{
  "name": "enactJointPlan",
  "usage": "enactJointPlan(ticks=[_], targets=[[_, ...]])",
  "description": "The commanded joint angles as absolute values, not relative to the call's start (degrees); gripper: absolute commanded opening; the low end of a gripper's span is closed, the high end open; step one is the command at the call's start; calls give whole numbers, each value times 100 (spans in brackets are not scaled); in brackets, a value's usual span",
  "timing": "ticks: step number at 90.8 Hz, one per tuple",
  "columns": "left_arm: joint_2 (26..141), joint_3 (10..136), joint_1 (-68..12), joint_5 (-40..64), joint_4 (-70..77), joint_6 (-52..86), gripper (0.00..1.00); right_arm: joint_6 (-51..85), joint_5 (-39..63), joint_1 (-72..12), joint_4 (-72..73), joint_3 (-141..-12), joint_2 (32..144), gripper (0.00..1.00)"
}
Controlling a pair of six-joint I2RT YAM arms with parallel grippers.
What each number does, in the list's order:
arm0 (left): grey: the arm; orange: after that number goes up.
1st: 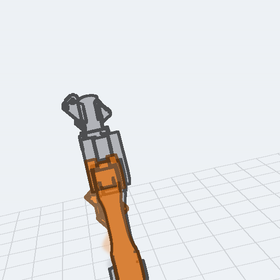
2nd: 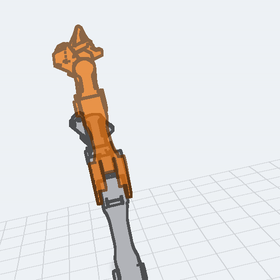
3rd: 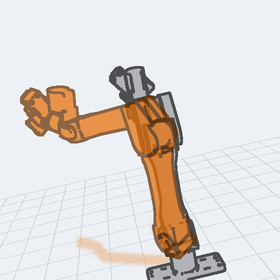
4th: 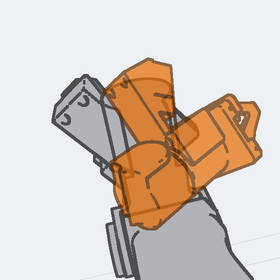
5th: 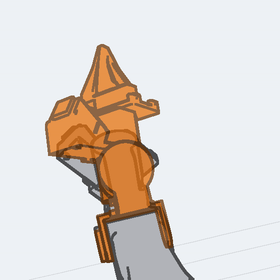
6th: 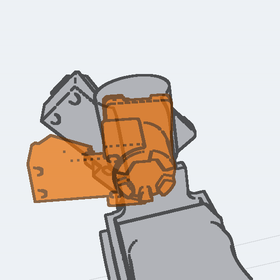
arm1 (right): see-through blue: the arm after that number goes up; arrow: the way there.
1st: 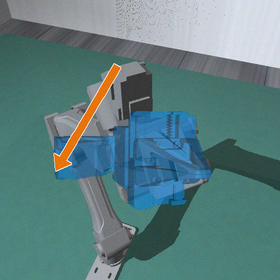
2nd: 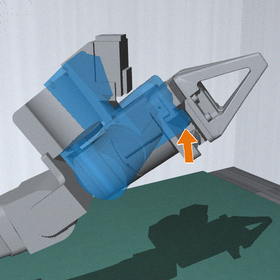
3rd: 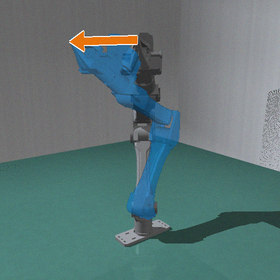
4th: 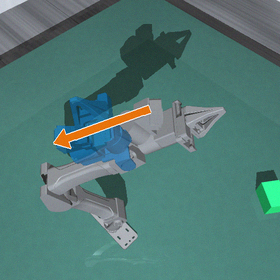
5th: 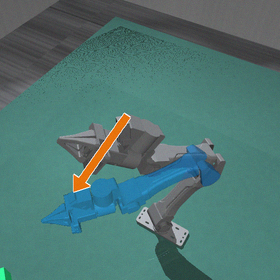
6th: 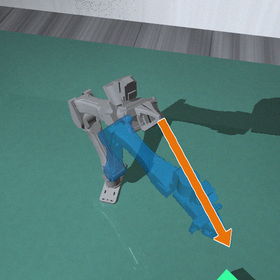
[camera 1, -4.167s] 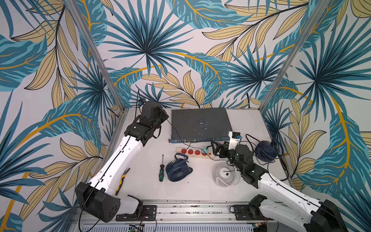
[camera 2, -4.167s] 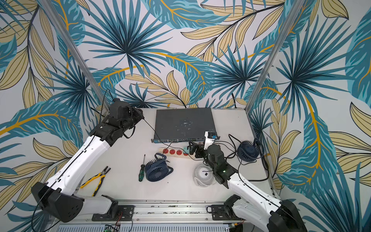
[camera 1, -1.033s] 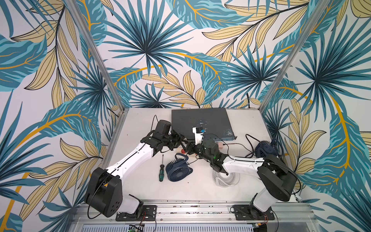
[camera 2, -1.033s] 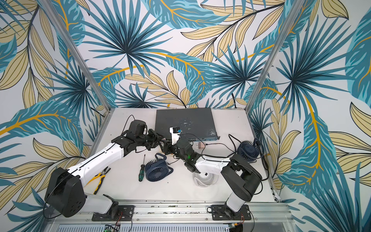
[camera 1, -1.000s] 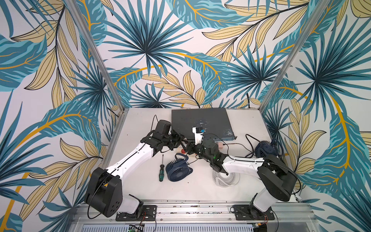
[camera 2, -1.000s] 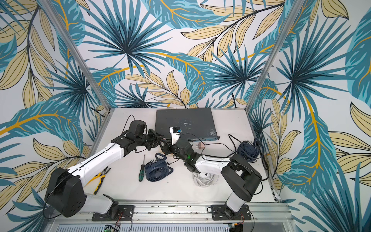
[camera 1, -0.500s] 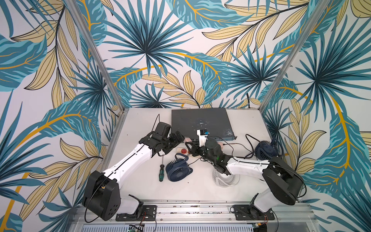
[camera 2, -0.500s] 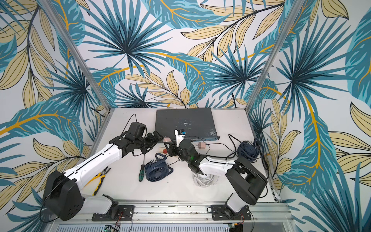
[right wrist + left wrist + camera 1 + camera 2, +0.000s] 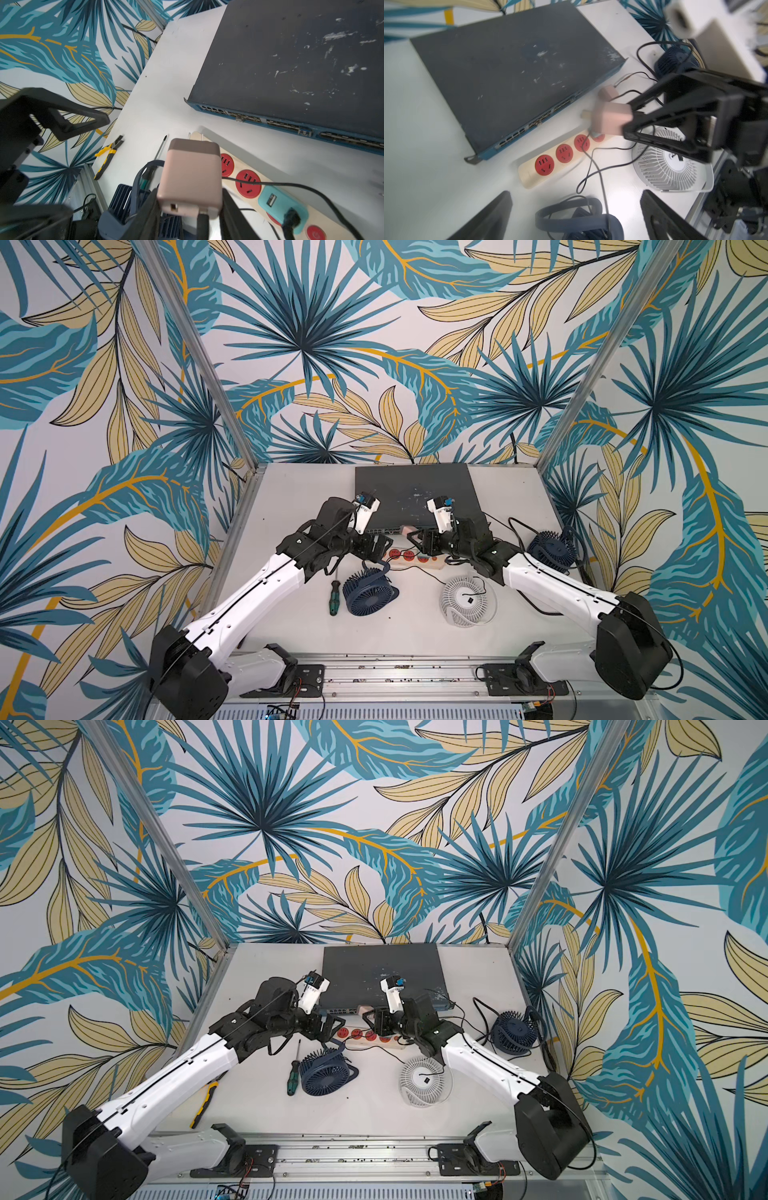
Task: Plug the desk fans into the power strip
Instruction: Pick up the plug from the center of the board.
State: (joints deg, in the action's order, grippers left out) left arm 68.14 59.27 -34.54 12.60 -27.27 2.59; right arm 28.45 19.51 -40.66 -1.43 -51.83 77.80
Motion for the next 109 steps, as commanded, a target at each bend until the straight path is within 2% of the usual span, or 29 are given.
enactJointPlan(ticks=[1, 16, 29, 40, 65, 73, 93, 109], targets=[[6554, 5778, -3977, 923, -2689, -1456, 100, 2544, 3013, -4033, -1175, -5517, 7802, 30], [6512, 5795, -4380, 570, -2849, -2065, 100, 2393, 3552, -4032, -1729, -5781, 7804, 30], [6446, 5767, -4397, 517, -2818, -2574, 100, 2231, 3252, -4037, -2238, -5970, 7730, 31], [6507, 5725, -4400, 720, -2775, -2913, 100, 2270, 2944, -4041, -2411, -6108, 7766, 31], [7031, 5805, -4403, 1347, -2411, -3074, 95, 2342, 3380, -4037, -2617, -6440, 8051, 31], [7195, 5852, -4400, 1364, -2343, -3027, 88, 2392, 3688, -4036, -2498, -6441, 8073, 31], [7308, 5681, -4399, 1163, -2004, -2953, 64, 2304, 3976, -4036, -2498, -6417, 8099, 31], [7406, 5702, -4388, 1058, -2108, -2897, 36, 2279, 3976, -4034, -2474, -6403, 8071, 33]])
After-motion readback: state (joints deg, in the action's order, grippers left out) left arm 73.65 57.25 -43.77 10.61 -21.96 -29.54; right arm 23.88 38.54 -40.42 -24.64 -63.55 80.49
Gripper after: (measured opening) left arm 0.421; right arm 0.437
